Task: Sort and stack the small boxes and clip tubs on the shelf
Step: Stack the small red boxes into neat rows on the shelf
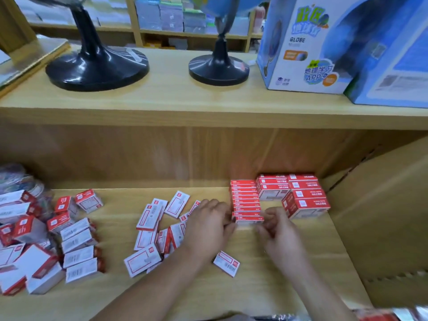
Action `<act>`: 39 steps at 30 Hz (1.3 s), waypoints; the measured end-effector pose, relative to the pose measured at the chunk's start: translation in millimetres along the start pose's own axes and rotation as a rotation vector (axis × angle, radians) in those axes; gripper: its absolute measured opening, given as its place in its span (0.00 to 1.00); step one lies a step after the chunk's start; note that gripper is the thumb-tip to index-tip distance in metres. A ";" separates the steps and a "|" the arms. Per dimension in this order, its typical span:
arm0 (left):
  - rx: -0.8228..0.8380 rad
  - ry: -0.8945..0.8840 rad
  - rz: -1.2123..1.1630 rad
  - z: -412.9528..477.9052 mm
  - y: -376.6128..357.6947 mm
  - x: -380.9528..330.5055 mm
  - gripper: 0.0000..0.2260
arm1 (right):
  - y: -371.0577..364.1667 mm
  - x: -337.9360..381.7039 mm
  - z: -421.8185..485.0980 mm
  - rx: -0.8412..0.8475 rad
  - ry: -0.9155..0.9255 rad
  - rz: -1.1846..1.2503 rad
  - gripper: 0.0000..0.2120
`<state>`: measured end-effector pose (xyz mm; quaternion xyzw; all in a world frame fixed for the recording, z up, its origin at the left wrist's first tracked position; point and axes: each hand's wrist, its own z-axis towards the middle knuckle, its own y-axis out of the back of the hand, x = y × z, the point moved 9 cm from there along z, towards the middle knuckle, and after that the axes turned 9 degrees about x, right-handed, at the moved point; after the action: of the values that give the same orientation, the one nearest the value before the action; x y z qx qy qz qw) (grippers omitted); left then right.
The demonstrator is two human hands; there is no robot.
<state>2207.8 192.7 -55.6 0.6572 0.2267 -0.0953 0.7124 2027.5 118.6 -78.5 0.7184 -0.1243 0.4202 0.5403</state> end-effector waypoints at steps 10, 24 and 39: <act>0.062 -0.041 0.221 -0.2 -17.2 -18.7 0.10 | -11.3 3.0 5.3 0.004 0.065 -0.226 0.07; -0.060 -0.085 -0.035 -36.1 22.5 -0.9 0.06 | 24.2 19.2 -20.7 -0.043 0.058 -0.089 0.04; -0.170 0.295 -0.270 -183.7 46.7 92.9 0.18 | -84.7 90.0 -58.5 0.289 0.097 -0.405 0.12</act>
<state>2273.4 393.2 -61.6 0.5653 0.4215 -0.0731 0.7053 2109.1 227.6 -65.2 0.7774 0.1094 0.3507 0.5106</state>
